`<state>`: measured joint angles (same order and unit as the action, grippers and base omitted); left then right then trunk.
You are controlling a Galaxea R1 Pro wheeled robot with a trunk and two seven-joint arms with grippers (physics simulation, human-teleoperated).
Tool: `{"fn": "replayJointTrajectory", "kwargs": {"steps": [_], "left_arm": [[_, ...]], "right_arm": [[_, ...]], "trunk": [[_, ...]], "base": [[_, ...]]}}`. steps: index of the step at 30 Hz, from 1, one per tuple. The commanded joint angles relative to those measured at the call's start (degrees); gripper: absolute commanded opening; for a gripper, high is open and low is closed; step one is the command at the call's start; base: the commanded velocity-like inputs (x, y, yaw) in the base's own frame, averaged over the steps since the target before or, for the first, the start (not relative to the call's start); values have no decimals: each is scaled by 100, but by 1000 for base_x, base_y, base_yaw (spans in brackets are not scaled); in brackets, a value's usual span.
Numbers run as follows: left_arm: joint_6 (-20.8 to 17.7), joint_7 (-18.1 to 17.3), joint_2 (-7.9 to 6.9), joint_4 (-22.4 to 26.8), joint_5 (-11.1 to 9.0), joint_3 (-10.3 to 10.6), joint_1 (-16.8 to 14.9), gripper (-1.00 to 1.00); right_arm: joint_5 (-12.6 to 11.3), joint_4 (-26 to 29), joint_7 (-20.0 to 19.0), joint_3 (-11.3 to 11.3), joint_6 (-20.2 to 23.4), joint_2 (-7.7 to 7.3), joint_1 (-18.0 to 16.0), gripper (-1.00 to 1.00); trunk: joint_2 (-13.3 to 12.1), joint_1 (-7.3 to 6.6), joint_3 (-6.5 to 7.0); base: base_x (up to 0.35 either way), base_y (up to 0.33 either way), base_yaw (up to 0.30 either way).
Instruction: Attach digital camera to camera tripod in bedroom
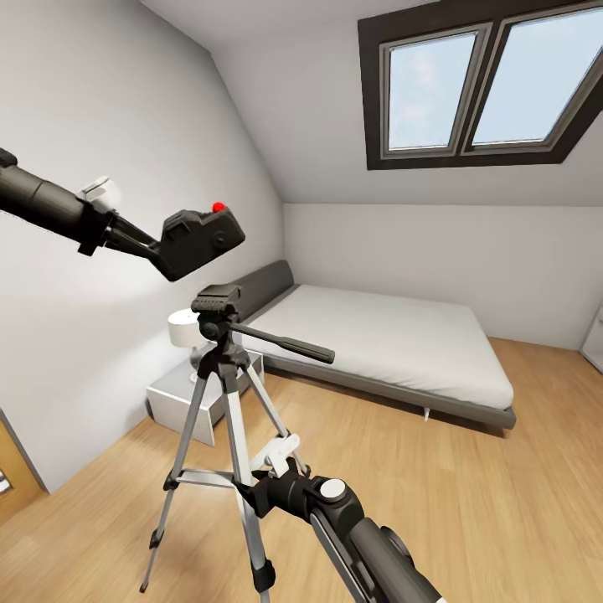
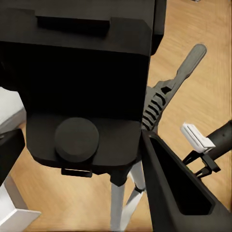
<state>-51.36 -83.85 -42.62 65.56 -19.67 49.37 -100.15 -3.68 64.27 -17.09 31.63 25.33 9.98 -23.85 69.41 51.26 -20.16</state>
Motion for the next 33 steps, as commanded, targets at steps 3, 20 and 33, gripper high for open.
{"fn": "replayJointTrajectory", "kwargs": {"steps": [3,20,33], "left_arm": [[-3,-3,-6,-8,-225,328,-223,-100],[1013,-9,-7,25,-899,1046,-870,-100],[1469,-19,-53,21,-875,1058,-940,-100]], "right_arm": [[-70,7,-4,2,42,1,-6,-100],[-72,7,-3,9,42,1,-6,-100],[-72,7,-4,9,42,1,-6,-100]], "trunk": [[5,1,-8],[5,1,-8],[5,1,-8]], "base": [[0,0,0],[0,0,0],[0,0,0]]}}
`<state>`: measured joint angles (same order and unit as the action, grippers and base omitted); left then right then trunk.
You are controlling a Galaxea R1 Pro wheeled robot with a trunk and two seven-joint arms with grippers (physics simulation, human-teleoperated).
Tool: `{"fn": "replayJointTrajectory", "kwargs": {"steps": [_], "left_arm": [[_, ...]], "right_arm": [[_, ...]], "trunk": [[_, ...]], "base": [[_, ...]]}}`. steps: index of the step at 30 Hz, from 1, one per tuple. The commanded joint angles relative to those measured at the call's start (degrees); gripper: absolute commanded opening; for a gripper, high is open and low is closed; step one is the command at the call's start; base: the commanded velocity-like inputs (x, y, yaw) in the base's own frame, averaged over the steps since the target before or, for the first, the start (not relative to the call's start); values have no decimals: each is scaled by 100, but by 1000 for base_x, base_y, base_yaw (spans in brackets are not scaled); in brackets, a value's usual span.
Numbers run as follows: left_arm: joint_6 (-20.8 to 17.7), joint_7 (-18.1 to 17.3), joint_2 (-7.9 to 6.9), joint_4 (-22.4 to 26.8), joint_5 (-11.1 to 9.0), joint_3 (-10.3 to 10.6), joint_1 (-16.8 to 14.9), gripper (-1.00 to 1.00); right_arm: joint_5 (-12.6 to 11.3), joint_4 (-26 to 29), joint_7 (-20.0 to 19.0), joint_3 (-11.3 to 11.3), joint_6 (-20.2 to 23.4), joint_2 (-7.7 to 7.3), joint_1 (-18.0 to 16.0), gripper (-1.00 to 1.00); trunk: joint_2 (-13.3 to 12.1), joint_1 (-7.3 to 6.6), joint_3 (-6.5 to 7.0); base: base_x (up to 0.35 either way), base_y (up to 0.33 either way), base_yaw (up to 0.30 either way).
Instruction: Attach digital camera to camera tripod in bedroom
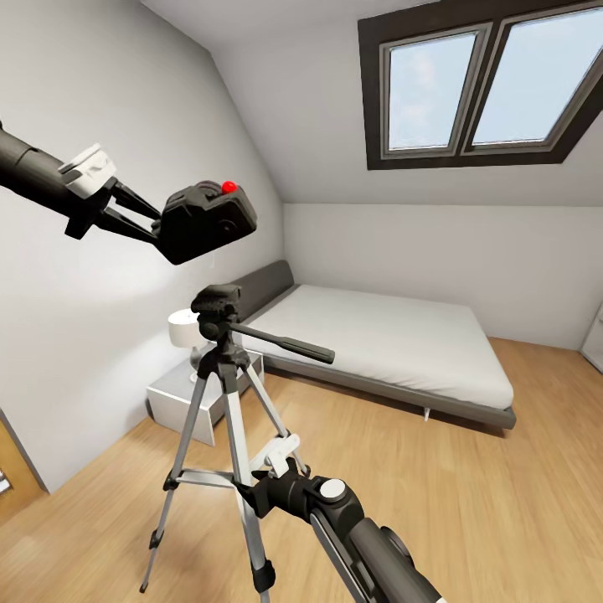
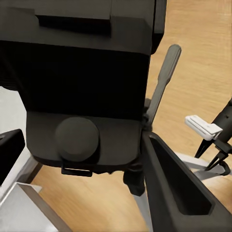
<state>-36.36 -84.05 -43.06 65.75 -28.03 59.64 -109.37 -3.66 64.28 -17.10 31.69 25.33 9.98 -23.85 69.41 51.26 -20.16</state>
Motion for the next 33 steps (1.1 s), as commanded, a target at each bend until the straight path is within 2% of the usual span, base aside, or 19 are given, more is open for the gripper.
{"fn": "replayJointTrajectory", "kwargs": {"steps": [1,7,13,14,15,19,24,27,33], "left_arm": [[-22,2,-9,0,-31,32,-23,-100],[11,3,-10,-13,26,35,-50,-100],[20,-8,-2,47,264,99,-58,-100],[21,-11,3,62,294,157,-58,-100],[20,-16,18,65,330,337,-61,-100],[35,-20,33,50,354,713,-115,-100],[158,-31,40,40,332,994,-180,-100],[193,-34,39,38,269,1083,-200,-100],[373,-40,40,-80,-116,1482,-399,-100]], "right_arm": [[-73,6,-4,4,43,2,-6,-100],[-73,6,-4,3,43,2,-6,-100],[-73,6,-3,3,43,2,-6,-100],[-73,6,-3,4,43,2,-6,-100],[-73,6,-4,4,43,2,-6,-100],[-73,6,-4,4,43,2,-6,-100],[-73,6,-4,4,43,2,-6,-100],[-73,6,-4,4,43,2,-6,-100],[-73,6,-4,4,43,2,-6,-100]], "trunk": [[5,0,-8],[5,0,-8],[5,0,-8],[5,0,-8],[5,0,-8],[5,0,-8],[5,0,-8],[5,0,-8],[5,0,-8]], "base": [[0,0,0],[0,0,0],[0,0,0],[0,0,0],[0,0,0],[0,0,0],[0,0,0],[0,0,0],[0,0,0]]}}
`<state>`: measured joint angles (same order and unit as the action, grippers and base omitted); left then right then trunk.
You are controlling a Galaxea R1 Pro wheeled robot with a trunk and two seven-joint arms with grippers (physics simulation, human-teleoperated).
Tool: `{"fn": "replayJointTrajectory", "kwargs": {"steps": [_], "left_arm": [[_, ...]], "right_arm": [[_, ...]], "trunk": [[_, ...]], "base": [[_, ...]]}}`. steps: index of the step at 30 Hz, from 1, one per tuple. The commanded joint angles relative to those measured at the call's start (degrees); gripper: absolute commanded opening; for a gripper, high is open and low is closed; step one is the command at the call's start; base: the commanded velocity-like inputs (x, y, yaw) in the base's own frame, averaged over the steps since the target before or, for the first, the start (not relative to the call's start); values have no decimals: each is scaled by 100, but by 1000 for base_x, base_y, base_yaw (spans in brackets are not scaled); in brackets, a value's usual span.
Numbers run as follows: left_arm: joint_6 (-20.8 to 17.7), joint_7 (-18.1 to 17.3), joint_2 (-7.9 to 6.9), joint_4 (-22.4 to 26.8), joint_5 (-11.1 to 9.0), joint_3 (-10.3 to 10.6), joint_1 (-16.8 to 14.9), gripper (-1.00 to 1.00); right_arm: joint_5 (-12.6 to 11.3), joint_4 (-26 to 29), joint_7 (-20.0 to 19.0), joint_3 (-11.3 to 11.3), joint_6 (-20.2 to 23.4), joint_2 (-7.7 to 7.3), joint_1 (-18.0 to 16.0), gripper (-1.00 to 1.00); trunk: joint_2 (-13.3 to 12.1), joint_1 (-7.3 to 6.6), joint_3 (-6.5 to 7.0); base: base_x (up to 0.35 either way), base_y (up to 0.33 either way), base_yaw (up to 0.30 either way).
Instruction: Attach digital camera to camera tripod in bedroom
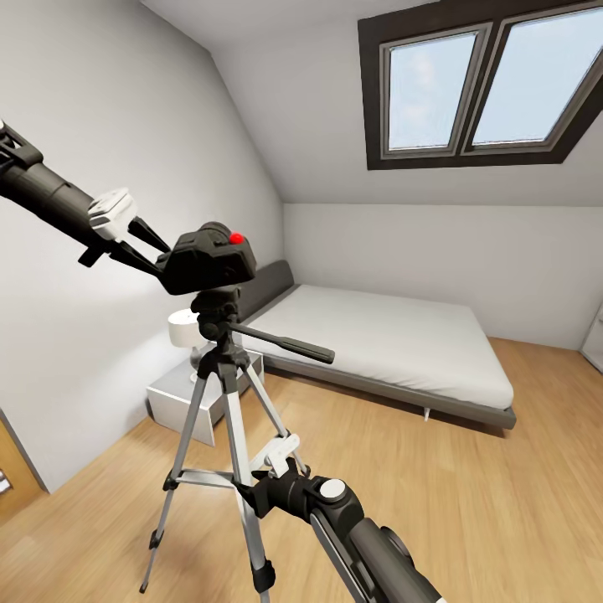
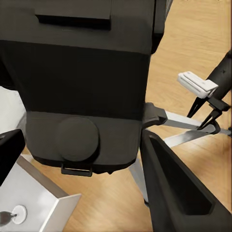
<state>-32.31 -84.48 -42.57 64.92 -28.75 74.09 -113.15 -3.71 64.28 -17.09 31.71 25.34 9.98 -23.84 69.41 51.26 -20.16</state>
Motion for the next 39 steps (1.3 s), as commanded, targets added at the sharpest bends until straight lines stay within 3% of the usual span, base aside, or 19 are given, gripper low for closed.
{"fn": "replayJointTrajectory", "kwargs": {"steps": [1,6,13,18,28,39], "left_arm": [[1,3,-6,-32,-99,108,-59,-100],[157,2,58,-181,-374,349,-210,-100],[318,2,109,-363,-538,444,-330,-100],[471,-1,155,-569,-577,465,-408,-100],[912,-30,409,-1197,-596,505,-466,-100],[1460,-33,588,-1625,-600,587,-479,-100]], "right_arm": [[-68,6,-5,1,42,1,-6,-100],[-68,6,-5,1,42,1,-6,-100],[-68,6,-5,1,42,1,-6,-100],[-68,6,-5,1,42,1,-6,-100],[-68,6,-5,1,42,1,-6,-100],[-68,6,-5,1,42,1,-6,-100]], "trunk": [[5,1,-8],[5,1,-8],[5,1,-8],[5,1,-8],[5,1,-8],[5,1,-8]], "base": [[0,0,0],[0,0,0],[0,0,0],[0,0,0],[0,0,0],[0,0,0]]}}
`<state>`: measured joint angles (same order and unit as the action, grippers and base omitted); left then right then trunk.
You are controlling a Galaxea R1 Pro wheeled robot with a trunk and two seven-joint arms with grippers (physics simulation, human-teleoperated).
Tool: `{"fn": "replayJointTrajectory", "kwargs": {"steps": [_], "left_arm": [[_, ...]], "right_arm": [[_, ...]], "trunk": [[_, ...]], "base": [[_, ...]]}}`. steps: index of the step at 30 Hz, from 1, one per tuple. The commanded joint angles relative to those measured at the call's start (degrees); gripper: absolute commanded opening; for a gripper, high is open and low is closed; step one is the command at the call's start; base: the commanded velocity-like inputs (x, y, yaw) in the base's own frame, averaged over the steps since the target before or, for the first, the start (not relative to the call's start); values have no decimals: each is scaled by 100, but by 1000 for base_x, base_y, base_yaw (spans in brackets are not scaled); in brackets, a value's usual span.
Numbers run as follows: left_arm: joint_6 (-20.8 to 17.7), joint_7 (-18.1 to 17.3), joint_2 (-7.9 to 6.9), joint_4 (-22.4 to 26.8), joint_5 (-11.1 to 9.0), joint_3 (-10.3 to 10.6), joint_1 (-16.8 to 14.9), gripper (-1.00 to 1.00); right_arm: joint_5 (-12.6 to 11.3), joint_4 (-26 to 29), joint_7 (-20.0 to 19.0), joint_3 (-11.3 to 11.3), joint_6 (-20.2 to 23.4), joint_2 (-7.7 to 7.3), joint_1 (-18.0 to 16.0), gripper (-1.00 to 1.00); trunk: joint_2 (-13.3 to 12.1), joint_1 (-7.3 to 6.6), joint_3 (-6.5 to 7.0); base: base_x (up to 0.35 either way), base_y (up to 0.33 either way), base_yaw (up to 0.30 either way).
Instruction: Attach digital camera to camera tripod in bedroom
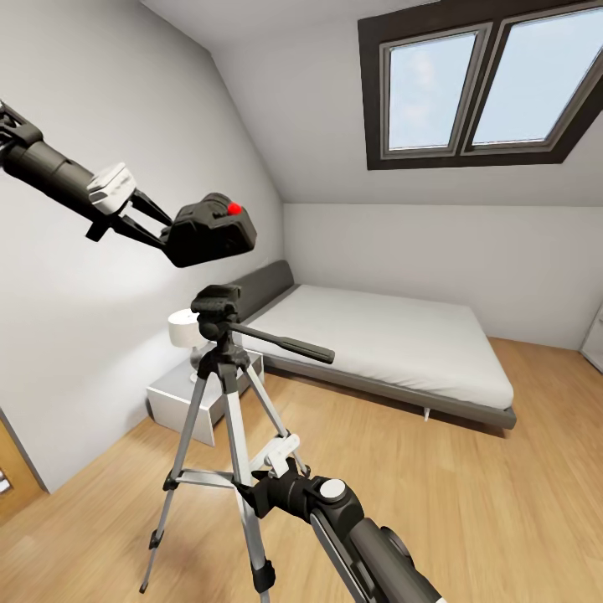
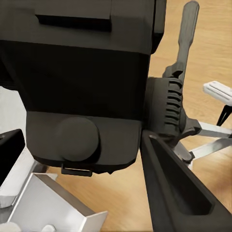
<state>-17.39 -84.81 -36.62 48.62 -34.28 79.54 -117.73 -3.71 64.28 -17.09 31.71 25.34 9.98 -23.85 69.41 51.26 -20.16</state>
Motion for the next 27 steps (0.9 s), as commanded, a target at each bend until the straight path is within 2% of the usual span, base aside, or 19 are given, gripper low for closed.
{"fn": "replayJointTrajectory", "kwargs": {"steps": [1,9,17,24,27], "left_arm": [[-3,0,4,-10,-47,58,-21,-100],[235,-1,37,-64,-46,134,-12,-100],[411,-1,38,-72,-60,405,0,-100],[447,-1,9,-74,-253,503,15,-100],[451,2,5,-77,-302,637,19,-100]], "right_arm": [[-68,6,-5,2,42,1,-6,-100],[-68,6,-5,2,42,1,-6,-100],[-68,12,-5,2,42,1,-6,-100],[-68,10,-5,2,42,1,-6,-100],[-68,8,-5,2,42,1,-6,-100]], "trunk": [[5,0,-8],[5,0,-8],[5,0,-8],[5,0,-8],[5,0,-8]], "base": [[0,0,0],[0,0,0],[0,0,0],[0,0,0],[0,0,0]]}}
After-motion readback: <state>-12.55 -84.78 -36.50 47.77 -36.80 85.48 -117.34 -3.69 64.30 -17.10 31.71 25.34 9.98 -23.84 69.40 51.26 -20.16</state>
